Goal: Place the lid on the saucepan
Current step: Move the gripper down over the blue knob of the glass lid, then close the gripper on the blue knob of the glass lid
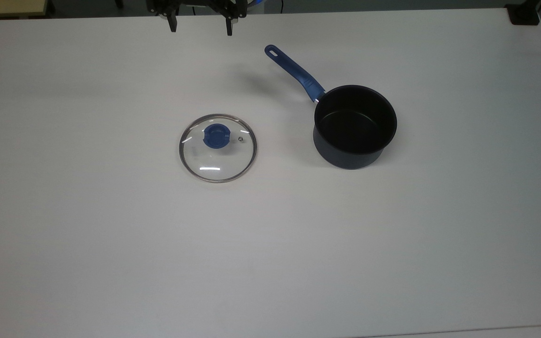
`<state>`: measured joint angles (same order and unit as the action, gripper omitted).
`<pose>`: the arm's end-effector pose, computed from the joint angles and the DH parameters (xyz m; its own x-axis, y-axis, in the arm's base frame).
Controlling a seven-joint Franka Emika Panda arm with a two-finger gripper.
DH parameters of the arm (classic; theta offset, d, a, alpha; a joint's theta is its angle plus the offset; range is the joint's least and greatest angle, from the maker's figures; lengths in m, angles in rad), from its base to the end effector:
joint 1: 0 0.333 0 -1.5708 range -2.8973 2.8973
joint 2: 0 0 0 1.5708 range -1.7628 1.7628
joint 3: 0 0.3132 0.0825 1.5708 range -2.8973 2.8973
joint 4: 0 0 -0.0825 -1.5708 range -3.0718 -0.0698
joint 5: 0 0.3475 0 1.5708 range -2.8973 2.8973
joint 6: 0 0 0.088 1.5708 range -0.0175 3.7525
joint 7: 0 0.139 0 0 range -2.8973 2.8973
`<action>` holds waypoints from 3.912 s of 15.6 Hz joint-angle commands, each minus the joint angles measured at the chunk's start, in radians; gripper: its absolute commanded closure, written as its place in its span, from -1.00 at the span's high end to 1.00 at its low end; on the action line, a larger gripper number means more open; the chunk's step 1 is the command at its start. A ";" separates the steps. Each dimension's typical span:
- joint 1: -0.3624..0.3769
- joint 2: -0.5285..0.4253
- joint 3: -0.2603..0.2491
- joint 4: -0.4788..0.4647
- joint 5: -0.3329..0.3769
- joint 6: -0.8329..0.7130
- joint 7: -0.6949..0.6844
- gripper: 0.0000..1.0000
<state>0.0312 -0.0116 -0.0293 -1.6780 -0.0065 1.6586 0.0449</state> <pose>0.5196 0.0001 0.5564 0.9991 -0.0424 -0.0075 -0.0424 -0.9991 0.0065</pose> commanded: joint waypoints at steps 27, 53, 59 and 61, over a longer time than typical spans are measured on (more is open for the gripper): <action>-0.019 0.220 0.008 0.003 -0.024 0.222 -0.079 1.00; 0.024 0.352 0.017 -0.146 -0.086 0.447 -0.031 0.57; 0.023 0.351 0.017 -0.158 -0.086 0.460 -0.028 0.06; 0.021 0.348 0.017 -0.155 -0.084 0.458 -0.028 -0.04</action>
<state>0.0492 0.3560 -0.0082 -1.8061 -0.0779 2.0893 0.0099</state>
